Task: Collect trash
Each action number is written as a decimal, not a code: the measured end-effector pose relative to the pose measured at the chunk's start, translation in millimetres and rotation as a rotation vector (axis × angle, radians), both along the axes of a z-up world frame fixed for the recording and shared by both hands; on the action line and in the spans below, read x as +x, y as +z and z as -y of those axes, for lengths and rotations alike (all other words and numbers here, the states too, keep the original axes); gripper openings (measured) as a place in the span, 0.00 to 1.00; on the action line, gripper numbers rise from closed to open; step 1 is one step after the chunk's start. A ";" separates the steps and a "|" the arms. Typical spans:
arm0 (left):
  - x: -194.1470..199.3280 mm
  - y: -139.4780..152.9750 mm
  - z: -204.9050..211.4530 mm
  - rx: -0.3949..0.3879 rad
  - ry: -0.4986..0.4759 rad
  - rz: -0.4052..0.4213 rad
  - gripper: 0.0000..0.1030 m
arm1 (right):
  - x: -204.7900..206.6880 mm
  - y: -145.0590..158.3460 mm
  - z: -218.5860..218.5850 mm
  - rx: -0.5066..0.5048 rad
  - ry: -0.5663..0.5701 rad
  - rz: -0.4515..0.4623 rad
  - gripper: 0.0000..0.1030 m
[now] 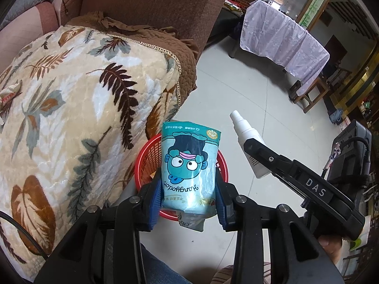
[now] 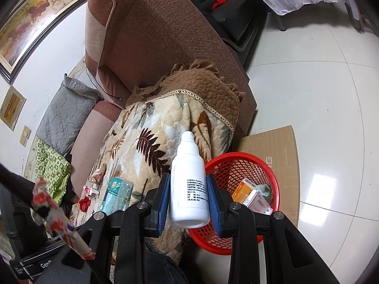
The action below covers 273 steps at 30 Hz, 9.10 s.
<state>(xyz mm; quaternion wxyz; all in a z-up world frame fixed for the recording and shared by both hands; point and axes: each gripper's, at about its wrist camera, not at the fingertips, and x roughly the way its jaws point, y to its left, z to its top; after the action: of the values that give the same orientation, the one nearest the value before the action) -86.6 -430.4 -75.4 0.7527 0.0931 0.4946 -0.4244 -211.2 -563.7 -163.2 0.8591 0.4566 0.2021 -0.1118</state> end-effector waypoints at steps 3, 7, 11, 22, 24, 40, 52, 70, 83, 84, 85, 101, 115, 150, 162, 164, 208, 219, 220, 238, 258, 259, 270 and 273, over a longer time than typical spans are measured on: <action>0.8 -4.0 5.0 0.013 -0.004 -0.006 0.37 | 0.2 -1.4 0.0 0.005 0.009 0.005 0.33; 3.7 -8.8 8.5 0.023 0.001 -0.019 0.47 | -1.9 -5.3 4.6 0.045 0.006 0.022 0.64; 3.5 -3.0 0.8 0.011 0.006 -0.011 0.47 | -7.6 2.3 4.6 0.035 0.005 0.044 0.64; -15.5 89.4 -87.7 -0.058 0.201 0.292 0.72 | -6.0 74.8 -40.8 -0.137 0.078 0.168 0.75; -13.6 103.0 -108.4 -0.069 0.252 0.316 0.72 | 0.0 92.4 -56.8 -0.172 0.112 0.190 0.76; 47.8 142.5 -288.1 -0.173 0.593 0.327 0.80 | 100.2 175.8 -178.6 -0.321 0.419 0.272 0.85; 183.7 132.0 -363.2 -0.200 0.720 0.143 0.80 | 248.1 168.2 -219.3 -0.288 0.581 0.187 0.85; 369.9 -10.4 -295.5 -0.096 0.769 -0.156 0.80 | 478.2 53.1 -177.5 0.087 0.534 -0.002 0.70; 387.8 -56.8 -295.1 -0.028 0.839 -0.298 0.80 | 493.0 16.1 -184.4 0.208 0.534 -0.028 0.09; 386.5 -59.3 -294.6 -0.023 0.842 -0.305 0.80 | 492.2 14.2 -185.0 0.217 0.541 -0.019 0.07; 385.6 -61.2 -294.2 -0.025 0.844 -0.312 0.80 | 490.0 14.0 -185.5 0.220 0.549 -0.010 0.06; 358.7 -40.6 -304.5 -0.044 0.835 -0.286 0.39 | 429.4 77.9 -169.2 0.005 0.348 0.174 0.05; 241.7 92.6 -304.2 -0.128 0.727 0.148 0.39 | 340.8 122.1 -169.5 -0.085 0.330 0.236 0.05; -43.8 219.7 -278.7 -0.198 0.649 0.551 0.39 | 23.0 187.0 -146.2 -0.207 0.182 0.425 0.05; -54.1 217.5 -251.6 -0.191 0.587 0.551 0.39 | -7.1 184.4 -121.7 -0.228 0.109 0.416 0.05; -55.6 216.5 -244.8 -0.191 0.571 0.548 0.39 | -12.8 182.9 -115.4 -0.230 0.089 0.412 0.05; -62.1 136.2 -79.8 -0.081 0.186 0.390 0.39 | -68.9 93.0 -15.6 -0.137 -0.161 0.216 0.05; -31.5 79.4 -29.4 -0.009 0.060 0.237 0.39 | -38.1 47.9 -4.9 -0.144 -0.194 0.003 0.05; -29.4 74.8 -25.4 0.001 0.051 0.231 0.39 | -36.5 43.1 -3.6 -0.137 -0.196 -0.012 0.05; -0.1 9.0 10.7 0.062 -0.033 0.082 0.57 | -18.0 -2.1 11.1 -0.003 -0.171 -0.059 0.37; 39.1 124.6 -209.3 -0.171 0.388 0.237 0.70 | 37.2 127.5 -114.7 -0.219 0.181 0.237 0.75; 42.1 128.1 -220.5 -0.175 0.406 0.244 0.71 | 44.4 133.9 -124.7 -0.227 0.211 0.247 0.76; 108.5 142.0 -340.4 -0.169 0.649 0.251 0.73 | 165.3 181.9 -220.6 -0.231 0.490 0.297 0.79; 130.7 140.2 -357.4 -0.152 0.682 0.253 0.73 | 195.9 188.1 -236.6 -0.247 0.522 0.289 0.79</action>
<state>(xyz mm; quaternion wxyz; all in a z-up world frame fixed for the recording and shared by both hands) 44.1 -73.0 64.8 0.9109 -0.0815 0.3672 -0.1700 -15.3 -327.1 24.9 0.9275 0.2927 0.1732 0.1549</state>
